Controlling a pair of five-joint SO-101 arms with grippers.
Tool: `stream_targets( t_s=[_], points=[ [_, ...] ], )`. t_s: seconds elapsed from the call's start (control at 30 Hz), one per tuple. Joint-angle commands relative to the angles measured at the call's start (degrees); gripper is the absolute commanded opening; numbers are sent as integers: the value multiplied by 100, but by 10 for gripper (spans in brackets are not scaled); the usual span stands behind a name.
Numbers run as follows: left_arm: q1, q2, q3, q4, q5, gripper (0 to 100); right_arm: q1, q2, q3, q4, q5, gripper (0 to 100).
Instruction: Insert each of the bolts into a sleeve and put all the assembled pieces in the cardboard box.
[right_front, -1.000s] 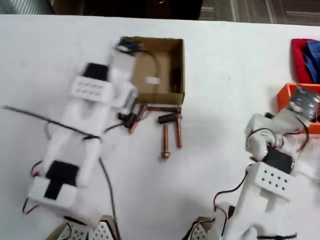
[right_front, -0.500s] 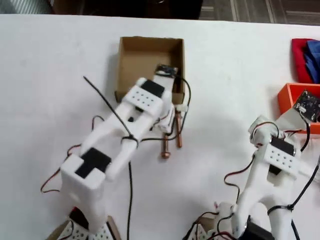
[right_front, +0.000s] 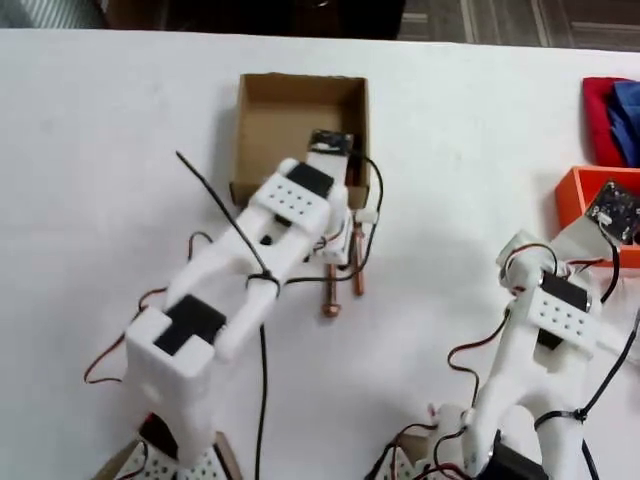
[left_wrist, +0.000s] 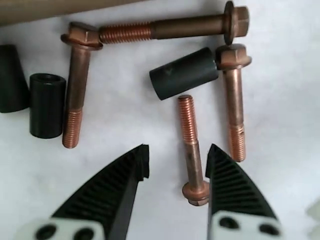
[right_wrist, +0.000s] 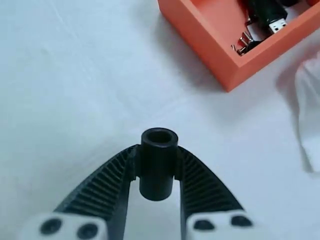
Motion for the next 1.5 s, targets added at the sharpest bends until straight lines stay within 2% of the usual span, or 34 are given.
stream_targets(
  t_s=[0.0,0.23,0.53,0.6,0.7,0.77,1.0,1.13,1.23,1.33,1.47],
  points=[
    [149,-26,-180,-88,44,195,57,4,-316,-110,-53,23],
    [580,615,-251,-114,44,192,75,4,-316,-110,-53,23],
    [466,774,-312,-53,53,186,84,4,-369,-101,-53,23],
    [492,782,-312,123,53,138,84,4,-369,-101,-53,23],
    [501,782,-321,308,44,13,84,4,-369,-101,-53,23],
    [475,782,-321,448,18,42,84,4,-369,-101,-53,23],
    [466,510,-620,879,-158,25,84,4,-369,-101,-53,23],
    [466,-141,-1033,1231,-879,25,84,4,-369,-101,-53,23],
    [466,-730,-1112,1530,-1934,25,92,4,-369,-101,-53,23],
    [360,-1081,-963,2048,-3552,25,92,4,-369,-101,-53,23],
    [-114,-1116,-418,2453,-6277,25,92,4,-369,-101,-53,23]
  ],
)
